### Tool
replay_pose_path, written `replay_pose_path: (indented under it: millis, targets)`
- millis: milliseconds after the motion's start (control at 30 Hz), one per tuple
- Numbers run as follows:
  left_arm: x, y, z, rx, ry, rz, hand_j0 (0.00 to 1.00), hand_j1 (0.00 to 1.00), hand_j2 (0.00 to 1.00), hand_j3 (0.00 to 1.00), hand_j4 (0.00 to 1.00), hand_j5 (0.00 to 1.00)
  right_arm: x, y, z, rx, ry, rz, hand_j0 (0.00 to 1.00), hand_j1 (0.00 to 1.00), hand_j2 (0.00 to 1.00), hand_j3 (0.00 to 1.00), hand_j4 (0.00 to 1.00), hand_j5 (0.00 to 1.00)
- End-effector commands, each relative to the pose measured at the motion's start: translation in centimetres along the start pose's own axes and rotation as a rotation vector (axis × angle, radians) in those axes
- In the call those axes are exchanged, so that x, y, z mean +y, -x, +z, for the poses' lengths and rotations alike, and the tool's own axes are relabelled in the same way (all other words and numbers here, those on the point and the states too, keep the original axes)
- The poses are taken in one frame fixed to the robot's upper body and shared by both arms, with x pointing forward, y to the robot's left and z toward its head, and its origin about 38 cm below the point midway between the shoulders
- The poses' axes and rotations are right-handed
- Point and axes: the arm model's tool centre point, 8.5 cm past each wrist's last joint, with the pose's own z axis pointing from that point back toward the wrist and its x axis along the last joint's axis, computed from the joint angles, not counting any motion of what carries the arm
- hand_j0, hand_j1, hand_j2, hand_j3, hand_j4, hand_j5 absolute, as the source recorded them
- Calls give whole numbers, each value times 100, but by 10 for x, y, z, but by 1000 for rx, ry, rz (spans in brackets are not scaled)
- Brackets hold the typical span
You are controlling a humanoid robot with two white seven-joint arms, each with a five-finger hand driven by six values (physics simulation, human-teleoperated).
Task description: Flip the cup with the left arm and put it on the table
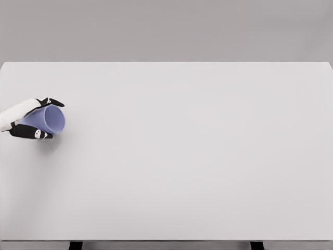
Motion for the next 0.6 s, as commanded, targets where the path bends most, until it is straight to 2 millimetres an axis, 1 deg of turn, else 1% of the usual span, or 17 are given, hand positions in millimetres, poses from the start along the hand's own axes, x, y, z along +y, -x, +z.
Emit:
replay_pose_path:
  millis: [0, 133, 567]
  targets:
    - [2, -2, 0, -8, -5, 4, 78, 78, 78, 78, 78, 78, 0, 0, 0, 0, 0, -1, 100, 100, 100, 100, 100, 100]
    - [8, -6, 0, -19, -20, 1, 78, 78, 78, 78, 78, 78, 0, 0, 0, 0, 0, -1, 100, 100, 100, 100, 100, 100]
    - [4, -17, -9, -62, -40, 31, 78, 78, 78, 78, 78, 78, 0, 0, 0, 0, 0, -1, 100, 100, 100, 100, 100, 100]
